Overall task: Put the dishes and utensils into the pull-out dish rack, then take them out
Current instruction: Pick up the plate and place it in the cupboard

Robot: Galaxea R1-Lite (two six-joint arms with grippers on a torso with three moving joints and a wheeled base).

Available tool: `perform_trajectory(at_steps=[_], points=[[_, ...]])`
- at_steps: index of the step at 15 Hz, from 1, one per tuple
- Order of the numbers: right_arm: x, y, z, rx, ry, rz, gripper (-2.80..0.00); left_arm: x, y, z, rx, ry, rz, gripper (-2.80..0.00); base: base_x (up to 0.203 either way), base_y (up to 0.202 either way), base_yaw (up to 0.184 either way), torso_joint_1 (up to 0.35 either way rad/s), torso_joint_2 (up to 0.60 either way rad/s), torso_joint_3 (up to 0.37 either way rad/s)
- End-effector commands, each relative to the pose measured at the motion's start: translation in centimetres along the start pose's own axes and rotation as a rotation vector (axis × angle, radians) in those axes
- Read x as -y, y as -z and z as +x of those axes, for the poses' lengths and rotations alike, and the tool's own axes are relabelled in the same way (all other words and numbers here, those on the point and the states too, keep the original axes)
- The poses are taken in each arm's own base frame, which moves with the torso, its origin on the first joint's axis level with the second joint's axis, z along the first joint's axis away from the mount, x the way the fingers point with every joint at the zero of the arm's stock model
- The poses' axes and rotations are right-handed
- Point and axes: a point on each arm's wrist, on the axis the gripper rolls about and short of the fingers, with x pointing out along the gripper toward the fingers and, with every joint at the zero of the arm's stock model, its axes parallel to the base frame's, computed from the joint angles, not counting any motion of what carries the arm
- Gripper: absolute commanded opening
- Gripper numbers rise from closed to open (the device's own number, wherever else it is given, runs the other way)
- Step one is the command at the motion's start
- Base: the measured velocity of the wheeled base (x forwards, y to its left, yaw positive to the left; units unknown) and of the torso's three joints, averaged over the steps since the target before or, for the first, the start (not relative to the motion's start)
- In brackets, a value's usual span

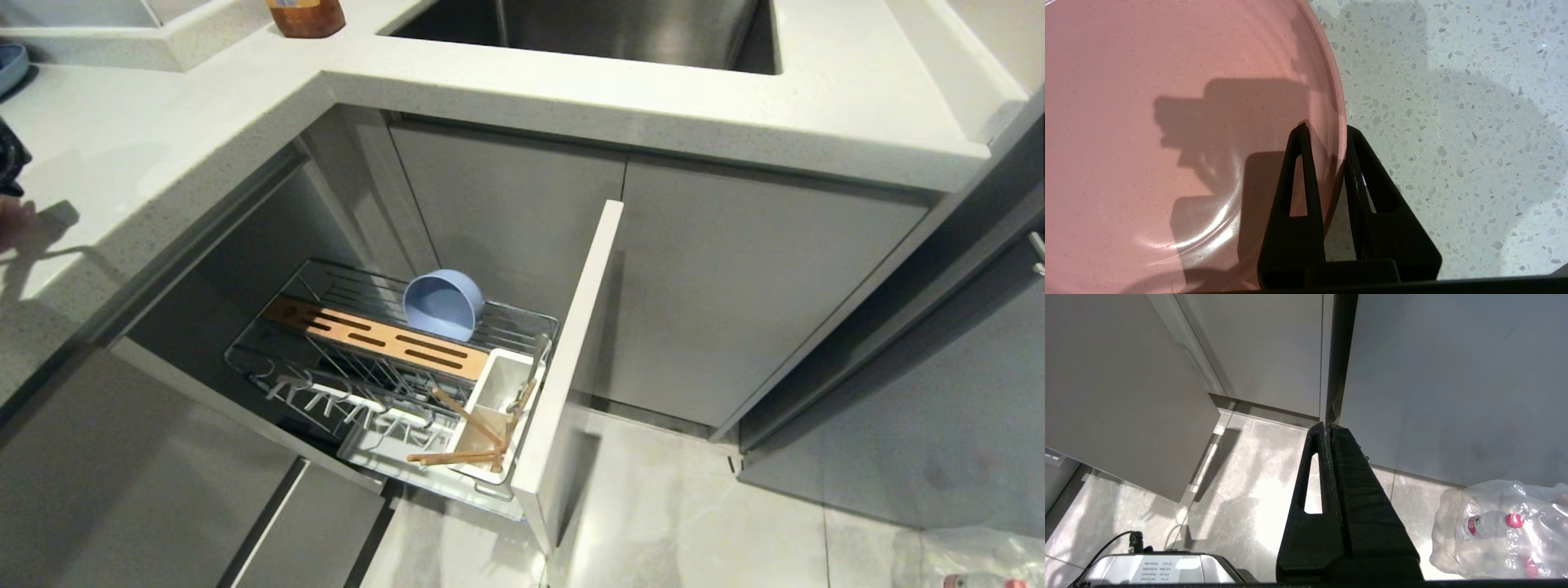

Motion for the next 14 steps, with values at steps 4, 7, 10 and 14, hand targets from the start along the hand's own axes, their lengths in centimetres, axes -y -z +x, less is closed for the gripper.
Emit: perform_trajectory(at_steps=[4, 7, 10, 14], points=[[0.0, 0.0, 0.0, -0.002, 0.0, 0.0, -2.8, -0.1, -0.2, -0.9, 0.019, 0.009, -0.008, -2.8, 0.0, 0.0, 0.0, 0.0, 0.0, 0.0], [0.0, 0.0, 0.0, -0.002, 0.0, 0.0, -2.8, -0.4, -0.9, -3.0, 0.099, 0.046, -0.027, -2.8, 0.0, 0.0, 0.0, 0.0, 0.0, 0.0], [0.0, 0.0, 0.0, -0.002, 0.0, 0.0, -2.8, -0.9, -1.3, -5.4, 0.156, 0.072, -0.044, -2.8, 0.0, 0.0, 0.0, 0.0, 0.0, 0.0], [0.0, 0.0, 0.0, -0.002, 0.0, 0.0, -2.8, -1.6, -1.3, -9.0, 0.213, 0.119, -0.048, -2.8, 0.0, 0.0, 0.0, 0.0, 0.0, 0.0]])
